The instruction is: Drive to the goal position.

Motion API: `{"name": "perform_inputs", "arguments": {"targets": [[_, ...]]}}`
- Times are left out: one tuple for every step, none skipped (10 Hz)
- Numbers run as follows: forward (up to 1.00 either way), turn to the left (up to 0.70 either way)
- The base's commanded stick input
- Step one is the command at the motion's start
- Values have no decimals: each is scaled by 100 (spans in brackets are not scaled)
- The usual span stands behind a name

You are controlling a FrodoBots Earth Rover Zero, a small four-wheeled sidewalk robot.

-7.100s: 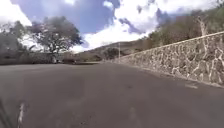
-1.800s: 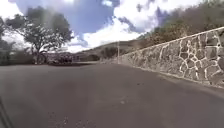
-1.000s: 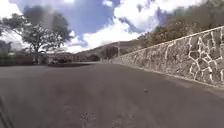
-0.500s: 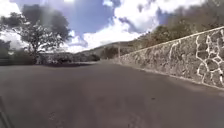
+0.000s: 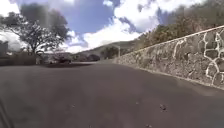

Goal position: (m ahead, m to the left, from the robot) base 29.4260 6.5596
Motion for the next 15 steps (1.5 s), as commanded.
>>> {"name": "perform_inputs", "arguments": {"targets": [[70, 0], [70, 0], [70, 0], [70, 0], [70, 0], [70, 0], [70, 0], [70, 0], [70, 0], [70, 0], [70, 0], [70, 0], [70, 0], [70, 0], [70, 0]]}}
